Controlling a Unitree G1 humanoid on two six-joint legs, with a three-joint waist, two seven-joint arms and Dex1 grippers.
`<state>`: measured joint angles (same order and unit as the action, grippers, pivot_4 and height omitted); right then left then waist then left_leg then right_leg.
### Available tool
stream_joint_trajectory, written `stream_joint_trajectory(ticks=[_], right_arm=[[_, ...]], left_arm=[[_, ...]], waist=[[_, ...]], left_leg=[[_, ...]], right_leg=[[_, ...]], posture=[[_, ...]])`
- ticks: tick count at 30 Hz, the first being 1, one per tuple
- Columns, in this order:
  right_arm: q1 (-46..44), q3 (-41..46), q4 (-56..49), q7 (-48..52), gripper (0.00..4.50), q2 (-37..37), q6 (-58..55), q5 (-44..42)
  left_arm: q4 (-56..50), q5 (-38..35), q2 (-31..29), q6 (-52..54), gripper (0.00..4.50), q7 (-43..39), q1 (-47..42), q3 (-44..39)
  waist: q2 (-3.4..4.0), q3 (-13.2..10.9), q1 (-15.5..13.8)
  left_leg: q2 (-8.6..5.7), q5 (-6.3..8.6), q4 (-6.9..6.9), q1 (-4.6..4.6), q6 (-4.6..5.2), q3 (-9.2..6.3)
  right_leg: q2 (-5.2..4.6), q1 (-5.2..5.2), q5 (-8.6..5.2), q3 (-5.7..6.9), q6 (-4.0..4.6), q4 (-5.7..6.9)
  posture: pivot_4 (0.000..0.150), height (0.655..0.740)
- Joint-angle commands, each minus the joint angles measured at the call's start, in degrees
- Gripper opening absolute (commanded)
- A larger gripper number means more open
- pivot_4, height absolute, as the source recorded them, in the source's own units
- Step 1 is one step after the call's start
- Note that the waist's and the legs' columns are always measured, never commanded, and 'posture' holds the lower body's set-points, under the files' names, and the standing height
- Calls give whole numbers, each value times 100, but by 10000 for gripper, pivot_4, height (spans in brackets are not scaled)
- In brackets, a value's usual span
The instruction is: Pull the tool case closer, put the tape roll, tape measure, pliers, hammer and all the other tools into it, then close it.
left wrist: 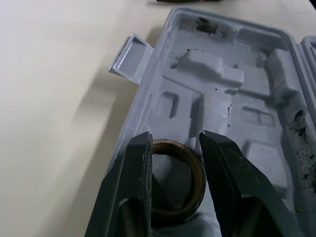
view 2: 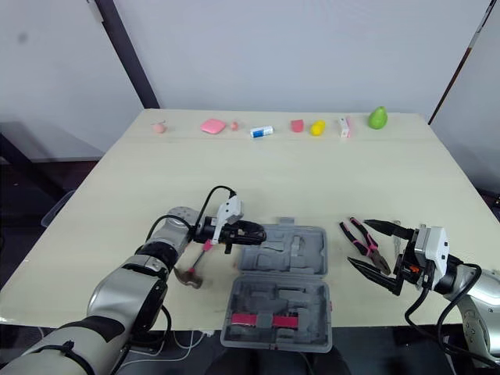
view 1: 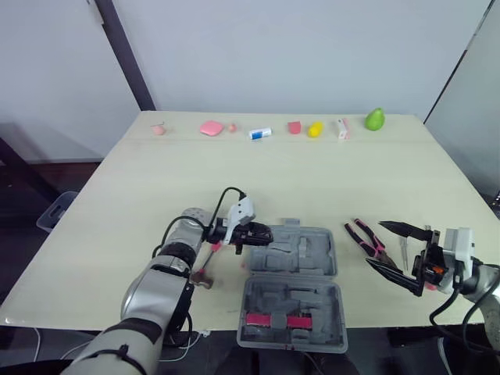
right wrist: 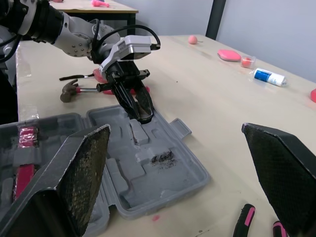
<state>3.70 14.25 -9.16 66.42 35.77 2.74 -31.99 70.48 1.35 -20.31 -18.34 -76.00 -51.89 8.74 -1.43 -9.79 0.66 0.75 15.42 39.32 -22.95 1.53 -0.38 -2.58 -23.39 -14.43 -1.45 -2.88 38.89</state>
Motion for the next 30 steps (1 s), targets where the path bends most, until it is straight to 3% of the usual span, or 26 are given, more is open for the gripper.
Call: stream_joint_trajectory(ticks=[1,10,14,19,25,30], right_arm=[[62,120,-163,-15,45000,18,100,-71],[38,80,-142,-19,45000,-16,86,-103],[34,-3,-184,55,45000,-22,17,-148],[-14,-37,-139,117,45000,0,-46,-184],[106,193,108,-264,45000,-94,-104,-117],[470,542,538,-511,45000,-76,115,90]], left_arm=[[88,204,2,-70,16519,-33,34,66],[-64,-70,36,-224,16519,-256,91,-272],[-597,-526,-179,-500,16519,-866,189,-592],[-1572,-1240,-574,-26,16519,-1313,531,-1073],[-2670,-1690,-1282,562,16519,-856,1394,-1605],[-3990,-2125,-1842,1244,16519,-247,2860,-2250]], waist=[[0,1,-1],[1,1,1],[0,1,12],[1,1,16],[2,1,15],[5,1,-4]], left_leg=[[0,0,0,0,0,0],[0,0,0,3,0,0],[0,0,-1,2,0,0],[2,0,-1,3,0,-1],[16,0,-3,5,0,0],[34,0,-4,5,-1,4]], right_leg=[[0,0,0,0,0,0],[0,2,0,0,0,0],[0,1,0,0,0,0],[0,1,0,0,1,0],[-1,1,0,-1,1,-1],[-10,2,0,0,2,-2]], posture=[[1500,7400],[1500,7400],[1500,7400],[1500,7400],[1500,7400],[1500,7400]])
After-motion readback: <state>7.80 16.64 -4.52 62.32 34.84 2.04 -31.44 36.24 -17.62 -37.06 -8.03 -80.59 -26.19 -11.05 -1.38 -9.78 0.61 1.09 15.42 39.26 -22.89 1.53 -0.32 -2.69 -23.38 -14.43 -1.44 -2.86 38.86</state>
